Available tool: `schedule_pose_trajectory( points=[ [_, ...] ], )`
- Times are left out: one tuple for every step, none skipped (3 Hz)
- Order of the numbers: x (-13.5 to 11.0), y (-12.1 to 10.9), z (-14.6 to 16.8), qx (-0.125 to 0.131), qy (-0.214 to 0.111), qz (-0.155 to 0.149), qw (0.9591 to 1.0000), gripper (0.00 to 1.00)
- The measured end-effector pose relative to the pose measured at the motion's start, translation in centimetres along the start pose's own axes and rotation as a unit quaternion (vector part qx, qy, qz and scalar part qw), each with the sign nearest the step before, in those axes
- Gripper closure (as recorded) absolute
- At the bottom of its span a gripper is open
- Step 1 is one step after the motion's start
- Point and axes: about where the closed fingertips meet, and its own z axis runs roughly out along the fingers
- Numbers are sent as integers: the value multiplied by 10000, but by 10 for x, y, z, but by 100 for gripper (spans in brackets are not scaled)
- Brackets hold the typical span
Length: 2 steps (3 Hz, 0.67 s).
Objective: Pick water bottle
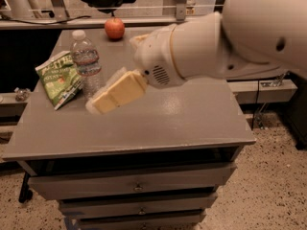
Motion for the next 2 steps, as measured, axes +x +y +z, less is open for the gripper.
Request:
schedule_pose_trajectory(
  points=[
    [-4,-4,50,-4,-667,-123,9977,0],
    [-3,-24,89,147,-1182,-287,9925,0]
  ],
)
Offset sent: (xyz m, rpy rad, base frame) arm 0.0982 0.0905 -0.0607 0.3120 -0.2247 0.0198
